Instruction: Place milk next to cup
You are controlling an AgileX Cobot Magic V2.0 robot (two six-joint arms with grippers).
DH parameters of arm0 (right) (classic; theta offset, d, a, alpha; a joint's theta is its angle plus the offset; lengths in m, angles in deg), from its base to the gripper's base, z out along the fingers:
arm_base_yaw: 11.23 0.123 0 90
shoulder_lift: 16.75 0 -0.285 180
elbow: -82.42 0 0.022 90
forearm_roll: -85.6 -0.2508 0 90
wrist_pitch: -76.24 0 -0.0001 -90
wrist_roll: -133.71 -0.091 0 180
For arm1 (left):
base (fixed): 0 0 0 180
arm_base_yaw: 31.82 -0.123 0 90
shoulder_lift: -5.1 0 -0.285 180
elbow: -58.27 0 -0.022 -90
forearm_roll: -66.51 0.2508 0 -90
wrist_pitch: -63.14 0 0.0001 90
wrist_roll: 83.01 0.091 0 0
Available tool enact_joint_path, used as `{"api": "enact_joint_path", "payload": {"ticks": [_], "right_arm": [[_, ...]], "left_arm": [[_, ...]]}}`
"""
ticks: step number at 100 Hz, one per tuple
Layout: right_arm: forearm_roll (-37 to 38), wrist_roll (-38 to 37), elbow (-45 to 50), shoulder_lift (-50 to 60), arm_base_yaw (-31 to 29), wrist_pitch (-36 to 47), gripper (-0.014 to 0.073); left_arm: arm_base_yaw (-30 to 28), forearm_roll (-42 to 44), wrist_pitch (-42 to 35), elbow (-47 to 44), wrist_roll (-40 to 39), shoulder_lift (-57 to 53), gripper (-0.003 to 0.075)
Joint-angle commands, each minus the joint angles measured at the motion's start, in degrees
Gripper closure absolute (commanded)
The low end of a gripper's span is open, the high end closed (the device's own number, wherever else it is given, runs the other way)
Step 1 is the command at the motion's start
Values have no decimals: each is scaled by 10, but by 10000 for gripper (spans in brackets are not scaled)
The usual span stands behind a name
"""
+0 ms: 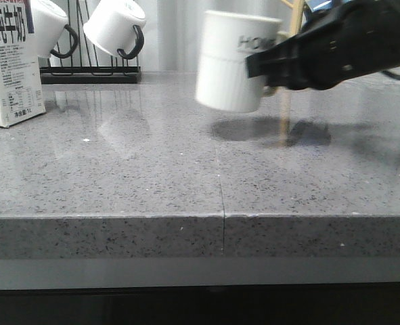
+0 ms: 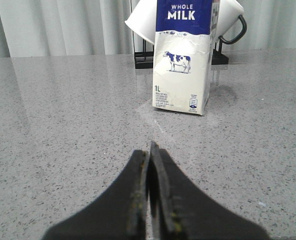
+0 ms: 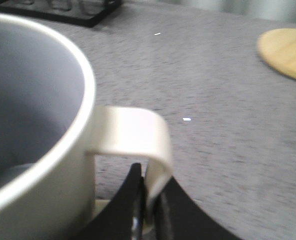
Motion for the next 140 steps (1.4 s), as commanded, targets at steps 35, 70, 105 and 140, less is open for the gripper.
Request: {"api": "enact_joint_path", "payload": {"ticks": [35,70,105,140], "right_arm": [[1,-1,-41,-18,15,8,363],[2,-1,75,100,15,1,480],[2,-1,208,374,15,-171,640],[-36,-3,254,693,15,-398,640]], "left_arm": [[-1,-1,-48,-23,-4,-15,741],[-1,-1,-48,-23,-4,-15,741],[-1,-1,-48,-23,-4,-15,741],[-1,-1,-48,-23,-4,-15,741]]}}
